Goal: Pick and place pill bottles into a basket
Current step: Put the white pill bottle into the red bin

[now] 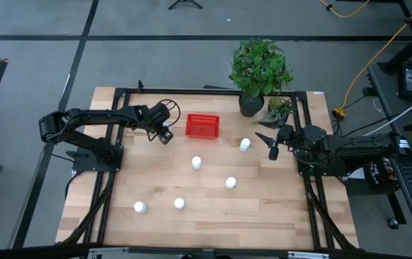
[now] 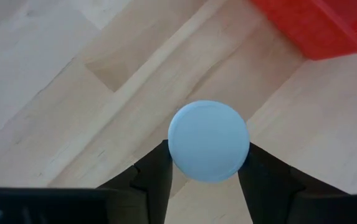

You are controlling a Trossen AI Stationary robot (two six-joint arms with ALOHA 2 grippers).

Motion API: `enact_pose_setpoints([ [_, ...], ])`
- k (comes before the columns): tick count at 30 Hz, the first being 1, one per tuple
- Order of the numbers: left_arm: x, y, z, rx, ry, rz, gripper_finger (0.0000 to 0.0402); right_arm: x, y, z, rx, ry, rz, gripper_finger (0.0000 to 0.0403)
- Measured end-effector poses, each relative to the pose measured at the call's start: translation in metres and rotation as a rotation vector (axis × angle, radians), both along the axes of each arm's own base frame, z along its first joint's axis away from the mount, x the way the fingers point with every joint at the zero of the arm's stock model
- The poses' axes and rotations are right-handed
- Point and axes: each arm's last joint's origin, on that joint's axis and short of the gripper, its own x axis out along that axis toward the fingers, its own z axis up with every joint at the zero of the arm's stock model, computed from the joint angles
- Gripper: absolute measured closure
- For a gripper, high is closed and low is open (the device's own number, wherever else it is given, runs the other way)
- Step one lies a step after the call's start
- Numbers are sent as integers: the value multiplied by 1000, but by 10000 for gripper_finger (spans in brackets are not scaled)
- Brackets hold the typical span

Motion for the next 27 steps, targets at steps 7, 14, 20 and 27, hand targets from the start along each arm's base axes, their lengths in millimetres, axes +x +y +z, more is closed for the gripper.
enact_pose_setpoints([
  [7, 6, 1, 3, -6, -76, -72, 247, 0, 0, 0, 0, 0, 0, 192],
  [14, 11, 0, 10, 19, -78, -131, 246, 0, 0, 0, -17, 6, 1, 192],
  [20, 22, 3, 36, 93, -112, -209, 245, 0, 0, 1, -17, -1, 0, 192],
  [27, 33, 8, 72, 190, -137, -259, 246, 0, 0, 1, -17, -1, 0, 192],
])
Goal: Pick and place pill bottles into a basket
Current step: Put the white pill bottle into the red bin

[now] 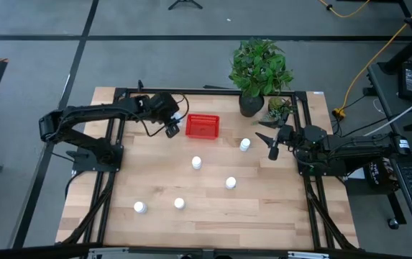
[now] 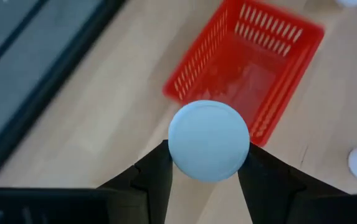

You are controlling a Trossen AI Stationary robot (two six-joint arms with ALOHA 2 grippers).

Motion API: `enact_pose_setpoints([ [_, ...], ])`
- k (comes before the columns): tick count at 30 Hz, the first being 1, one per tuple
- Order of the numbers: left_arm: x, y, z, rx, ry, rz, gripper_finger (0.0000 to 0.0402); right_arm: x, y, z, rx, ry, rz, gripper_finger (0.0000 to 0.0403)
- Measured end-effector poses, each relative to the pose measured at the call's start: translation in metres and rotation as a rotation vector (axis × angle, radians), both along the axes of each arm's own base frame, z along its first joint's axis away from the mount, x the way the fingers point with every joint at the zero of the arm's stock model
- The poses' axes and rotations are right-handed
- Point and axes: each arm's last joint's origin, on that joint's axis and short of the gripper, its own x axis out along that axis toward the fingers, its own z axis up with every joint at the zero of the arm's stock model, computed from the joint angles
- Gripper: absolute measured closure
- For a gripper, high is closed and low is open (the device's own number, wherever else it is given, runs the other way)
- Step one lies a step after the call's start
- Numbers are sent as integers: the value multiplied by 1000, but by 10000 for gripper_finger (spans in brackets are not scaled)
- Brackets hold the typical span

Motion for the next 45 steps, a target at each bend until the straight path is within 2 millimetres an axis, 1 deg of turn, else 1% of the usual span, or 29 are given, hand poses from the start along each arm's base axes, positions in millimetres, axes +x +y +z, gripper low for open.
enact_pose_setpoints([
  [4, 4, 2, 16, 35, -38, -20, 243, 0, 0, 0, 0, 0, 0, 192],
  [7, 6, 3, 19, 51, -62, -25, 243, 0, 0, 0, 0, 0, 0, 192],
  [10, 12, 4, 18, 53, -89, -60, 243, 0, 0, 0, 0, 0, 0, 192],
  [13, 22, 4, 11, 29, -112, -100, 243, 0, 0, 1, 0, -7, 0, 192],
  [17, 35, 3, -4, 14, -69, -145, 243, 0, 0, 1, -1, -13, 1, 192],
  [22, 49, 6, -22, 5, -47, -155, 243, 0, 0, 2, -2, -16, 0, 192],
  [25, 56, 9, -30, 15, -46, -165, 243, 0, 0, 2, -3, -21, 1, 192],
  [34, 66, 19, -36, 20, -25, -140, 242, 0, 0, 2, -4, -21, 1, 192],
  [41, 68, 21, -51, -2, 31, -132, 242, 0, 0, 2, -5, -20, 0, 192],
  [45, 68, 23, -51, 20, 38, -111, 242, 0, 0, 2, -5, -20, 0, 192],
])
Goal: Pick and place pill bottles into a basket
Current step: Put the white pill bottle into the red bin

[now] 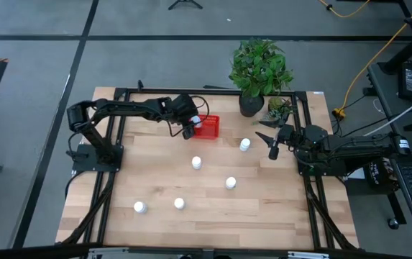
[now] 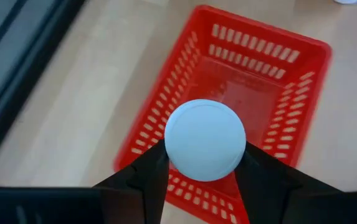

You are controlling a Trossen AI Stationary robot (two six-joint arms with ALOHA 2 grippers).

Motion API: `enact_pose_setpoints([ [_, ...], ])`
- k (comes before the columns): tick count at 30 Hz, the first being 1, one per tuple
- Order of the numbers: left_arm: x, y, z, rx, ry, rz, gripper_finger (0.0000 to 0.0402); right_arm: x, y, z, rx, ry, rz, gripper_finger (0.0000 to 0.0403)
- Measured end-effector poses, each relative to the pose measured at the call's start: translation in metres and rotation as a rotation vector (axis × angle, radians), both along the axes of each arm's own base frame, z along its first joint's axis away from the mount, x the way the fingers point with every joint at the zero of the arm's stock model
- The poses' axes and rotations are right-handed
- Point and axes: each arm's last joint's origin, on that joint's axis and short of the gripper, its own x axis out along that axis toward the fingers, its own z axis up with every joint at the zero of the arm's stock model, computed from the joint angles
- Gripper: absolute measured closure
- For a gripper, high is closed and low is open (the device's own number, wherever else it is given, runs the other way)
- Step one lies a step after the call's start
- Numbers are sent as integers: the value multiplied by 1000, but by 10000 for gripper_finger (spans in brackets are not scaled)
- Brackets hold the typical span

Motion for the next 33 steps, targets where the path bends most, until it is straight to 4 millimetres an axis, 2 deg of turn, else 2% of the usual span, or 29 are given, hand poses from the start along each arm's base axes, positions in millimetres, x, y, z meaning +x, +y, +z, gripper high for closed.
enact_pose_setpoints([
  [6, -2, 0, -1, -1, 21, 37, 242, 0, 0, 0, 0, 2, 0, 192],
  [15, 2, 2, -16, -10, 65, 32, 242, 0, 0, 0, 0, 2, 0, 192],
  [33, 0, 8, -16, -12, 63, 62, 242, 0, 0, 0, 0, 1, 0, 192],
])
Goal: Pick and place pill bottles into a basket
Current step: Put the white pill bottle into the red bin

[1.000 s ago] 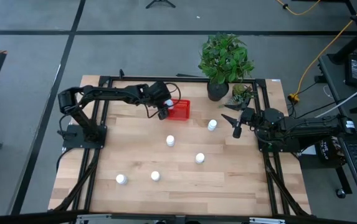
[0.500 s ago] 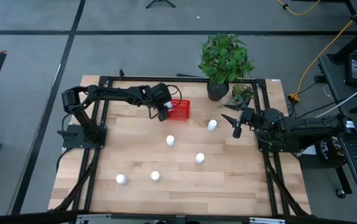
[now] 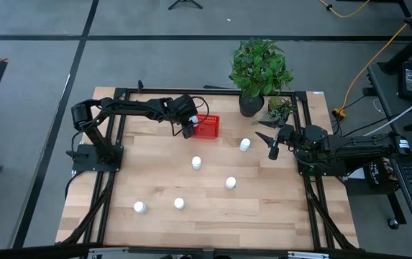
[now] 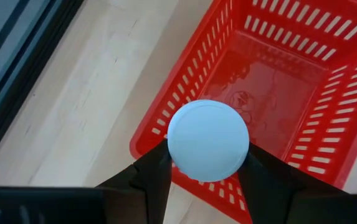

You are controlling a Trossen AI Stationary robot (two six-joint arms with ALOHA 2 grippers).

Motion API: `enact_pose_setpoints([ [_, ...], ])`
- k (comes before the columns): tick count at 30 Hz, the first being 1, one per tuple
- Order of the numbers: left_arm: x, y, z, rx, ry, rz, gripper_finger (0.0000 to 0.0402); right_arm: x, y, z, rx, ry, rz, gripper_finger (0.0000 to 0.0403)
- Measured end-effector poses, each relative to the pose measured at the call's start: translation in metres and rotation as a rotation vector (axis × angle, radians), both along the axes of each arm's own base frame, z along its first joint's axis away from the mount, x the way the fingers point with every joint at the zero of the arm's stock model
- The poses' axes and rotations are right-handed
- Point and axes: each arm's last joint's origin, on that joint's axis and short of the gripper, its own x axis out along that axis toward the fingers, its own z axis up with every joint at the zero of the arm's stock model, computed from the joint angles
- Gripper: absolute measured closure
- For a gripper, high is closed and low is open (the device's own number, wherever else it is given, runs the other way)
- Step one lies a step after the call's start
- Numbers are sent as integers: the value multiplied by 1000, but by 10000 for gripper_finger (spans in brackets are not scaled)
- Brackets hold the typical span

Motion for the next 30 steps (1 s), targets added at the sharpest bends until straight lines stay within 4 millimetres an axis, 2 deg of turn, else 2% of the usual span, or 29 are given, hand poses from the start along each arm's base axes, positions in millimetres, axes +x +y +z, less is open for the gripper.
enact_pose_setpoints([
  [30, 2, 1, 2, 35, -16, 16, 215, 0, 0, 0, 4, -2, 0, 192],
])
